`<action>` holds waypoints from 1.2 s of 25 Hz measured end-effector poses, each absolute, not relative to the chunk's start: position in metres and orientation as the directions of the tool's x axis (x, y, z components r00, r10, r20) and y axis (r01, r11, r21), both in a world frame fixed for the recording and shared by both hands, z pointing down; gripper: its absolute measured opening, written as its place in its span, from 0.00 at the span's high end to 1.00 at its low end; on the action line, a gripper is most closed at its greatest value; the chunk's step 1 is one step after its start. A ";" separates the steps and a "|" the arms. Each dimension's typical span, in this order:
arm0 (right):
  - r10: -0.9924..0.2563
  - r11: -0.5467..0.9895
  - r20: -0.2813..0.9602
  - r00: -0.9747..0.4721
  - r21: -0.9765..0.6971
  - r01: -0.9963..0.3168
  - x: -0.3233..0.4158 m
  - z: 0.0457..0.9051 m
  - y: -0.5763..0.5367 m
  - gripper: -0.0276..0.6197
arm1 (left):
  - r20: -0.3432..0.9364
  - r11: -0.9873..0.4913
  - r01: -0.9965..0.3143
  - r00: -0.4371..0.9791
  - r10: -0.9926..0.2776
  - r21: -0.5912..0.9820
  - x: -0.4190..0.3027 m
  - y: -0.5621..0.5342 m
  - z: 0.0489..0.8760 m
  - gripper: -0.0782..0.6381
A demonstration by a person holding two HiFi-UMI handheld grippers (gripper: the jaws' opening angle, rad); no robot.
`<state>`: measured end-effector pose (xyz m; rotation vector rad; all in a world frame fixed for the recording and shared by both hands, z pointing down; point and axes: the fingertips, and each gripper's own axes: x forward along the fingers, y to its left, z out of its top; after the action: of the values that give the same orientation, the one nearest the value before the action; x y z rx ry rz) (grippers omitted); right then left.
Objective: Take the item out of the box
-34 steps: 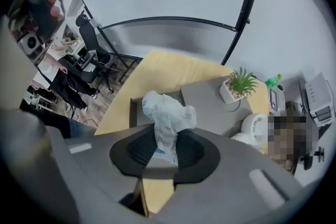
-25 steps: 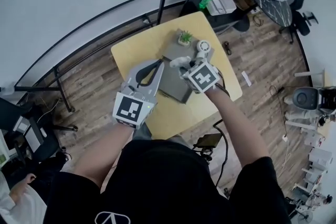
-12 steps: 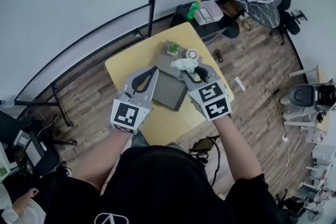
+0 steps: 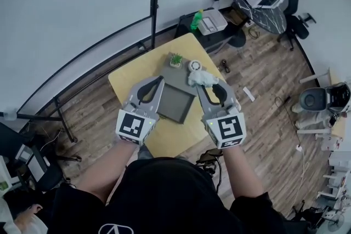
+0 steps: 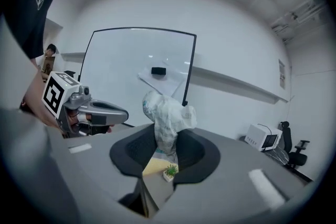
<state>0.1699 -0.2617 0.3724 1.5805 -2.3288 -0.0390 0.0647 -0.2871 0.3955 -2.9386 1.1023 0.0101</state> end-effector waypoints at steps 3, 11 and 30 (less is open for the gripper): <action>-0.939 0.340 0.136 -0.317 0.219 -0.914 0.174 0.359 -0.254 0.80 | -0.011 -0.754 -0.657 0.754 -0.657 -0.002 0.067 -0.288 0.394 0.89; -0.965 0.258 0.008 -0.260 0.177 -0.950 0.183 0.351 -0.238 0.81 | -0.033 -0.759 -0.651 0.759 -0.650 -0.027 0.072 -0.287 0.385 0.89; -0.974 0.226 0.009 -0.228 0.172 -0.959 0.179 0.359 -0.222 0.82 | -0.035 -0.749 -0.662 0.750 -0.661 -0.028 0.062 -0.270 0.378 0.89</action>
<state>0.1793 -0.2222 0.3589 1.8760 -2.3679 -0.1970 0.0623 -0.2696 0.3779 -2.9023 1.0978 0.0354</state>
